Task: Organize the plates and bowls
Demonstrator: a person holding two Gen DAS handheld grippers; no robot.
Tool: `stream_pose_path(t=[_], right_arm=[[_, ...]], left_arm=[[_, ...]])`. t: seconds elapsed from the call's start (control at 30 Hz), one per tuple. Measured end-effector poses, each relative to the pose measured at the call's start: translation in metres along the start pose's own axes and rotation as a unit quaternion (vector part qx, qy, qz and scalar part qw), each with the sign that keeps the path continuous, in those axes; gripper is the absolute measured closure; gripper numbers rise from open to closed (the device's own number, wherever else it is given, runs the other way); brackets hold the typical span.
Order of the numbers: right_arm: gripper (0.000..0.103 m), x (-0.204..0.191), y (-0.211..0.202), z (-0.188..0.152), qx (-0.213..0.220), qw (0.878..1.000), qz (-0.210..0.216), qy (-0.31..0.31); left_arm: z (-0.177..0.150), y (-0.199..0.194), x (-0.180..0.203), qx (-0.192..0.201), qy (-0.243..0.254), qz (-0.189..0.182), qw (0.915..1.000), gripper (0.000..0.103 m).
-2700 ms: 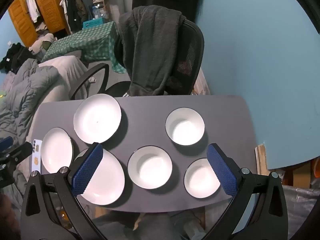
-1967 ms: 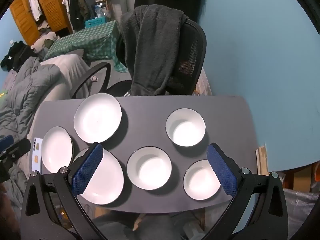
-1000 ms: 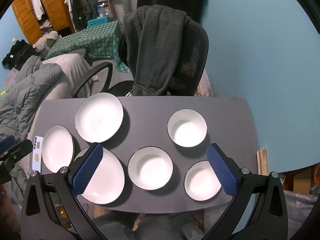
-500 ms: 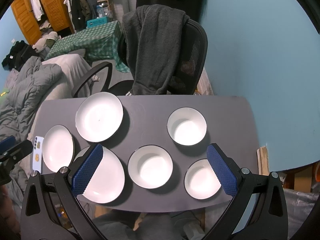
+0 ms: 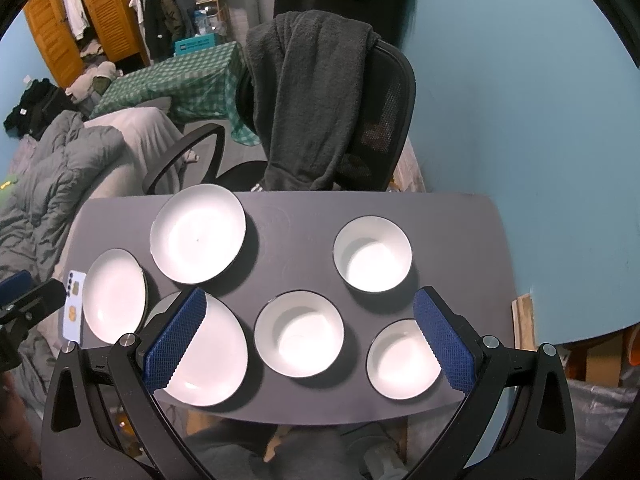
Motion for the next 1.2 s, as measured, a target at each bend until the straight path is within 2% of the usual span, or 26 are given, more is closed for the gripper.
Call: stream_pose_path(t=[0.37,0.5,0.7,0.97,1.2], right_arm=[[0.001,0.000,0.000,0.000,-0.002,1.000,0.001,0.000],[0.005,-0.001,0.001,0.001,-0.003,1.000,-0.001,-0.003],[0.005,-0.006,0.003,0.001,-0.005,1.000,-0.002,-0.009],[0.005,-0.014,0.011,0.002,0.001,1.000,0.008,-0.030],[0.005,-0.028,0.025,0.003,-0.005,0.998,0.034,-0.055]], left_arm=[[0.000,-0.002,0.000,0.005,0.003,0.000,1.0000,0.000],[0.000,-0.003,-0.001,0.006,0.004,-0.002,1.0000,0.000],[-0.001,-0.004,-0.004,0.009,0.015,0.006,0.9998,0.000],[-0.008,0.004,-0.015,0.010,0.021,0.012,0.9997,0.000],[-0.016,0.012,-0.033,0.026,0.041,0.036,0.9982,0.000]])
Point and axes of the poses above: each gripper's, at about its wrist camera, not at the fingertips, and y roughly the way its jaws point, x to its right, z to its top, the point moved 8 cm from there along y, roughly the way its jaws point, and after that the axes turned 15 degrees about z, right-handed, at the moved point
